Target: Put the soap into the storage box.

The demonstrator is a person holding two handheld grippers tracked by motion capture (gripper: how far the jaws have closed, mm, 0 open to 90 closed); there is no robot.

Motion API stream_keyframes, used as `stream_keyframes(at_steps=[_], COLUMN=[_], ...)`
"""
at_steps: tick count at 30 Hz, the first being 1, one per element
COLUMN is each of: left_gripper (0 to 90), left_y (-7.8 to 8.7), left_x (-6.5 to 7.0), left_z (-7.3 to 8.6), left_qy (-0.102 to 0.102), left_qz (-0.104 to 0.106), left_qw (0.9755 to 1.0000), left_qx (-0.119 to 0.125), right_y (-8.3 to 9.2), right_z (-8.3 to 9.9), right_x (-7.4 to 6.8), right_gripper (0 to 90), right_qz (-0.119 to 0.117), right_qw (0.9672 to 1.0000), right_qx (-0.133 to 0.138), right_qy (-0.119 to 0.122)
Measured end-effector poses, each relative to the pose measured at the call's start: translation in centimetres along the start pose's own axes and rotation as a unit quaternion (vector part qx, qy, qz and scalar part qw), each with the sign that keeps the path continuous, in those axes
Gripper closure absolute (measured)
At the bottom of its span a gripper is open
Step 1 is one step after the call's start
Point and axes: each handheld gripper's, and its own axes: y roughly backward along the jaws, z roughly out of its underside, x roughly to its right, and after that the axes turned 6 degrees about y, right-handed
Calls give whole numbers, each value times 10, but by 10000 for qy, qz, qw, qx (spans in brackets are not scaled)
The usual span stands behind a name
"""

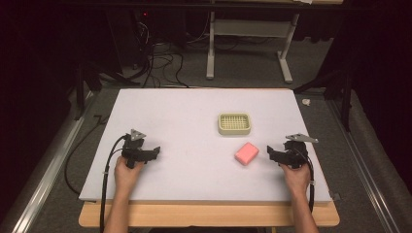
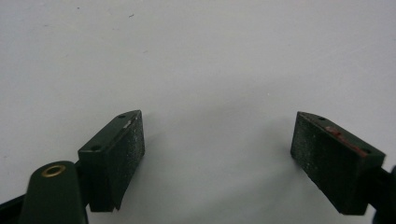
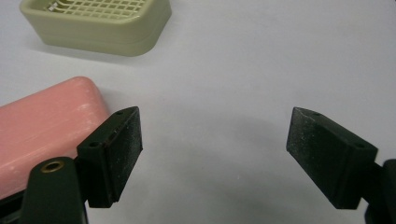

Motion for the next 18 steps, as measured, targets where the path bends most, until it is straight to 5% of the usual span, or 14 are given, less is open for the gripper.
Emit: stream_keyframes(at_steps=[18], left_gripper=[179], left_y=[0], left_x=[0], left_z=[0], left_qy=[0], left_qz=[-1], left_qw=[10000], left_qx=[0], right_y=[22], right_z=[3], right_x=[-23], right_gripper=[141], right_qz=[-522], right_qw=[9972], right_qx=[350], right_qy=[410])
